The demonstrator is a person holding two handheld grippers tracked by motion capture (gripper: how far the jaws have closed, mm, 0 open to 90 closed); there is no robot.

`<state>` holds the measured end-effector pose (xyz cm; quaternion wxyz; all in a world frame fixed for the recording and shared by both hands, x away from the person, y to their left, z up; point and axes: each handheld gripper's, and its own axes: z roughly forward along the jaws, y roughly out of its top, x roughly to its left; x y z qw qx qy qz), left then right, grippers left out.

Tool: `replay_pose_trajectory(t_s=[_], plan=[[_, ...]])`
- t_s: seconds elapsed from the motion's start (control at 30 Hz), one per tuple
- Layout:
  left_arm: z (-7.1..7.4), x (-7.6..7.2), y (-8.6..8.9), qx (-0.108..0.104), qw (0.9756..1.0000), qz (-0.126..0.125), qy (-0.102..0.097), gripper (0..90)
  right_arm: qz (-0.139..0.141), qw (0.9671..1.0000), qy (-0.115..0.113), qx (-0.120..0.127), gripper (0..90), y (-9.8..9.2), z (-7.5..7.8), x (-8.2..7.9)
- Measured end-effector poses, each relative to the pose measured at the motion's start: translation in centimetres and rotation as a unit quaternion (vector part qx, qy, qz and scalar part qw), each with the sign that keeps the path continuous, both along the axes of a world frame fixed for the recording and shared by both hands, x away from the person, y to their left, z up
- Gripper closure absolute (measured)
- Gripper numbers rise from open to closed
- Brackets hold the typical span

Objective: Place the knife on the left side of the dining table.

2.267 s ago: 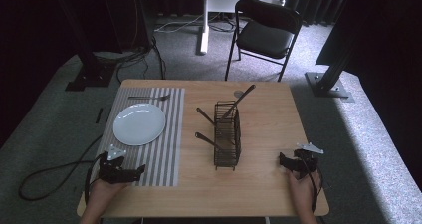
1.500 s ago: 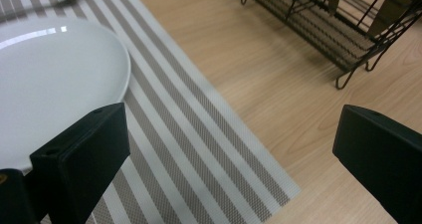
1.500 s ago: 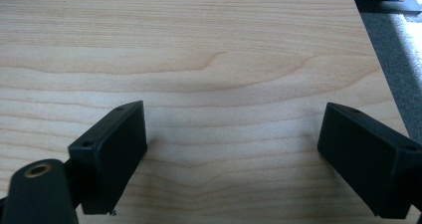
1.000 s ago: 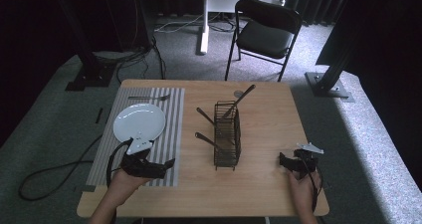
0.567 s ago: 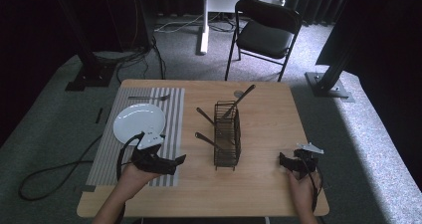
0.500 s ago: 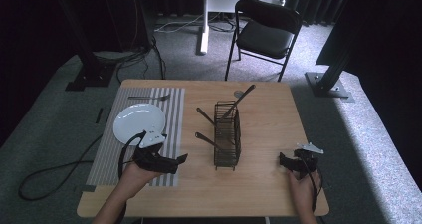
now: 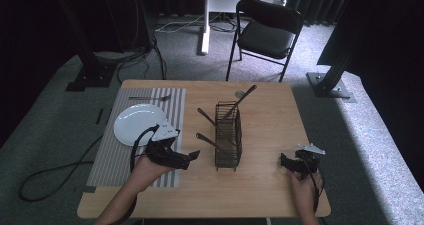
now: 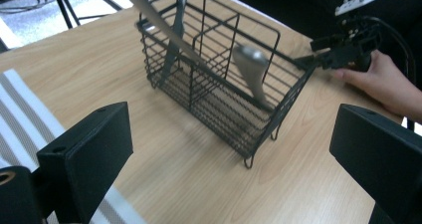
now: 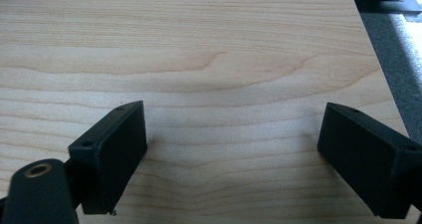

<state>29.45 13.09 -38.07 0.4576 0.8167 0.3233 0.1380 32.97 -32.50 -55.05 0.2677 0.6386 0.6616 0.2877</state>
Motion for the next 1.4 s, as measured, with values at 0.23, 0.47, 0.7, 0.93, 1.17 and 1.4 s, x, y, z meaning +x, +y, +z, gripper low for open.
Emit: replay_pose_trajectory(t_s=[0.23, 0.47, 0.7, 0.93, 1.17, 1.4], plan=[[-0.1, 0.7, -1.3, -0.013, 0.9999, -0.003, -0.001, 4.3, 0.0, 1.0, 0.0, 0.0, 11.4, 0.0, 0.0, 0.0], [-0.2, 1.3, -2.0, -0.017, 0.9999, 0.003, 0.002, 12.1, 0.0, 1.0, 0.0, 0.0, 11.4, 0.0, 0.0, 0.0], [-0.5, 1.8, -2.1, -0.036, 0.9992, -0.011, 0.017, 32.4, 0.0, 1.0, 0.0, 0.0, 11.4, 0.0, 0.0, 0.0], [-0.9, 2.1, -2.7, -0.044, 0.9986, -0.017, 0.025, 45.1, 0.0, 1.0, 0.0, 0.0, 11.5, 0.0, 0.0, 0.0], [-1.1, 2.2, -2.9, -0.053, 0.9979, -0.019, 0.03, 61.2, 0.0, 1.0, 0.0, 0.0, 11.5, 0.0, 0.0, 0.0], [-1.2, 2.4, -2.8, -0.053, 0.9978, -0.017, 0.036, 72.8, 0.0, 1.0, 0.0, 0.0, 11.5, 0.0, 0.0, 0.0]])
